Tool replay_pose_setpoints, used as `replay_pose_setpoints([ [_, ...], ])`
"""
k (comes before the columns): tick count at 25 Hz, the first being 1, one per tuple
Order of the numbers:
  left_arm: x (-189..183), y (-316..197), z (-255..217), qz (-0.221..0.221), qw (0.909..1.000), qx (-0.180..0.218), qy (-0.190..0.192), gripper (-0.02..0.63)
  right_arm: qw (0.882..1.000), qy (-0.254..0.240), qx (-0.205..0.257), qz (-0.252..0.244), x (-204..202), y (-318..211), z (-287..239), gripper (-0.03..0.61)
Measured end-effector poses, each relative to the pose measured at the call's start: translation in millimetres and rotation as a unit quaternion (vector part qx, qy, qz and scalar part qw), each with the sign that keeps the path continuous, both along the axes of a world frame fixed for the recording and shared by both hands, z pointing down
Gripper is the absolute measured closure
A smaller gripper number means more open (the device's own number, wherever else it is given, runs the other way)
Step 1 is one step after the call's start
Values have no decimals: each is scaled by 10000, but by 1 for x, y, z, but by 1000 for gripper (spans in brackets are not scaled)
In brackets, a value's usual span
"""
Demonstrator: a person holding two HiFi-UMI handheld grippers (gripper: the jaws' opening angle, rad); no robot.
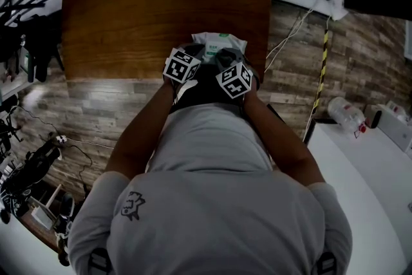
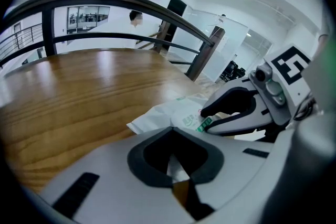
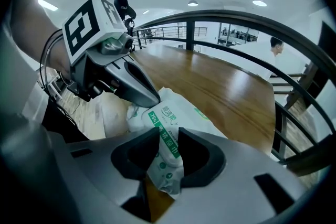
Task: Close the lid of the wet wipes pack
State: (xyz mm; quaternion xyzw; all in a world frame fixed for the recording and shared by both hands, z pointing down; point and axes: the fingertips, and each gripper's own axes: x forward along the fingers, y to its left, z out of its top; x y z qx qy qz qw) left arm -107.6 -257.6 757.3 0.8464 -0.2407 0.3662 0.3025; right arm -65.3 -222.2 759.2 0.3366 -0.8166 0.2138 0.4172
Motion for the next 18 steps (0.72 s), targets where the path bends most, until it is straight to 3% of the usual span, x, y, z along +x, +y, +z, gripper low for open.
replay_pose_setpoints([
  [11,-5,-1,-13,24,9998,172,-5,604,9967,-660,-262,382,0,-2,-16,459],
  [18,-12,-11,-43,-56,9990,416,161,604,9953,-814,21,529,6,-15,-49,518],
])
